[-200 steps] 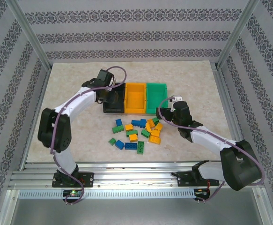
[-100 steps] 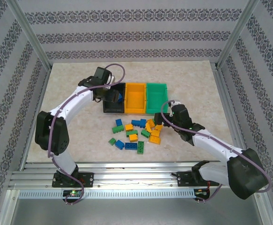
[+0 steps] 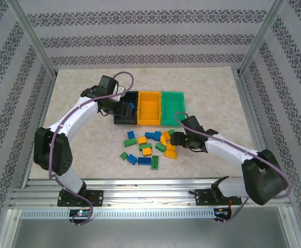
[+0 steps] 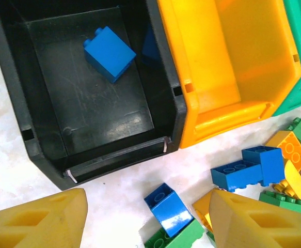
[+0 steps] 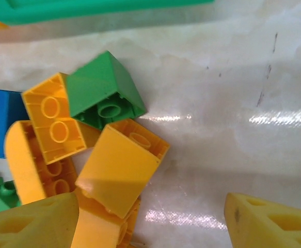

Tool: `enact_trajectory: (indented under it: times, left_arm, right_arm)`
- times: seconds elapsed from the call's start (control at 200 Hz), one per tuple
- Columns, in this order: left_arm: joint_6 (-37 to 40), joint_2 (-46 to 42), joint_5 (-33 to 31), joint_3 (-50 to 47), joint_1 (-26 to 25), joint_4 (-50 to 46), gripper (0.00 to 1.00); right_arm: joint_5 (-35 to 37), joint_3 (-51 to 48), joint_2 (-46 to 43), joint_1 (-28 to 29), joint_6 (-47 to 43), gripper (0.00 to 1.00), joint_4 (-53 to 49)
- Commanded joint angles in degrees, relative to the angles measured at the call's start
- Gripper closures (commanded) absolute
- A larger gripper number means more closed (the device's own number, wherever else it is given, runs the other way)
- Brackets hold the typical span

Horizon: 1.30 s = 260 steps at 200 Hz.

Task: Sort the legos into containers by color
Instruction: Pick up the lego from the center of the table.

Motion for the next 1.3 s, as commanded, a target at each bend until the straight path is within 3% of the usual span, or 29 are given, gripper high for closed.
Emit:
enact_trajectory:
  times: [0.0, 0.395, 0.635, 0.794, 0.964, 1.189, 1.294]
  left_arm:
    - [1.2, 0.2, 2.0, -1.3, 0.9, 0.0, 0.36]
    - [2.3, 0.6, 1.5, -2.3, 1.0, 0.4, 0.36]
    - [1.9, 0.9, 2.7, -3.0, 1.0, 1.5, 0.36]
    - [1.9, 1.0, 2.4, -2.8, 1.0, 1.4, 0.37]
    - [2.5, 0.7, 1.9, -2.8, 1.0, 1.2, 0.37]
    - [3.0, 0.0, 1.3, -2.7, 1.0, 1.1, 0.37]
    - [3.3, 0.0, 0.5, -2.7, 1.0, 0.9, 0.36]
  right_arm:
    - [-0.9, 3.9, 3.0, 0.9, 2.2, 0.26, -1.1]
    - [1.8, 8.2, 10.1, 1.2, 0.2, 0.31, -3.0]
    - [0.5, 4.6, 8.3, 1.3, 1.9, 0.46, -0.9]
    - [0.5, 4.8, 8.7, 1.2, 1.5, 0.63, -0.9]
    - [-0.1, 7.0, 6.5, 0.6, 0.3, 0.72, -3.6]
    - [-4.9, 11.1, -0.7, -7.0, -1.6, 0.73, -6.5]
    - [-6.5, 15.3, 0.0, -11.0, -3.2, 0.72, -6.5]
